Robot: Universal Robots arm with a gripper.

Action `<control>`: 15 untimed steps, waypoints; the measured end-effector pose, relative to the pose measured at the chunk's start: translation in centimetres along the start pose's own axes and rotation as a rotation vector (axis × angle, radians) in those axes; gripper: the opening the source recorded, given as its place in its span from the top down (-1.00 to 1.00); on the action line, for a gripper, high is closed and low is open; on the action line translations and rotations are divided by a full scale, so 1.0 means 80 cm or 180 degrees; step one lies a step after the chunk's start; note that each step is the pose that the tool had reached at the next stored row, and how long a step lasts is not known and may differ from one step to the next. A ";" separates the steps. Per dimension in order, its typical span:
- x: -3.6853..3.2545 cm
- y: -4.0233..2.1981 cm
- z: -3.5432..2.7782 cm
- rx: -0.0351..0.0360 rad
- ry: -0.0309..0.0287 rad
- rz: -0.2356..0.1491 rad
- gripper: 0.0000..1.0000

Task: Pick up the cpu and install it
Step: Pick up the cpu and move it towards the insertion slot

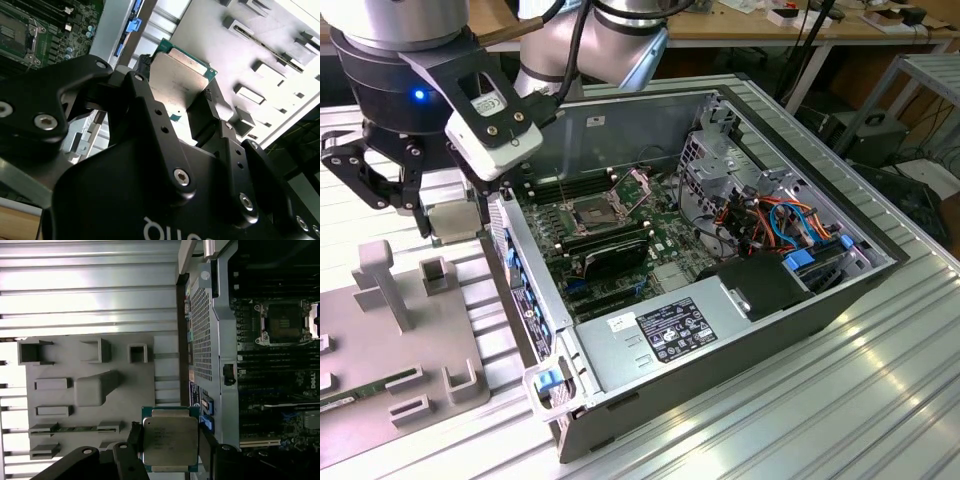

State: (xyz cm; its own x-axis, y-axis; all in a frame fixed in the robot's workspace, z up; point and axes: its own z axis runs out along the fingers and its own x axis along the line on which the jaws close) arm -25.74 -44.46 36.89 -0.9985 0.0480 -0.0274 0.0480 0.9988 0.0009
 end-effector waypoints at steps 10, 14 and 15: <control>-0.0136 0.0006 0.0004 0.0000 0.0000 0.0000 -0.09; -0.0197 0.0009 0.0005 0.0000 0.0000 0.0000 -0.09; -0.0210 0.0010 0.0006 0.0000 0.0000 0.0000 -0.09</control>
State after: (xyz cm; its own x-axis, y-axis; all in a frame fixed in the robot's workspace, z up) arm -24.06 -44.46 36.89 -0.9985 0.0479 -0.0275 0.0479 0.9989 0.0010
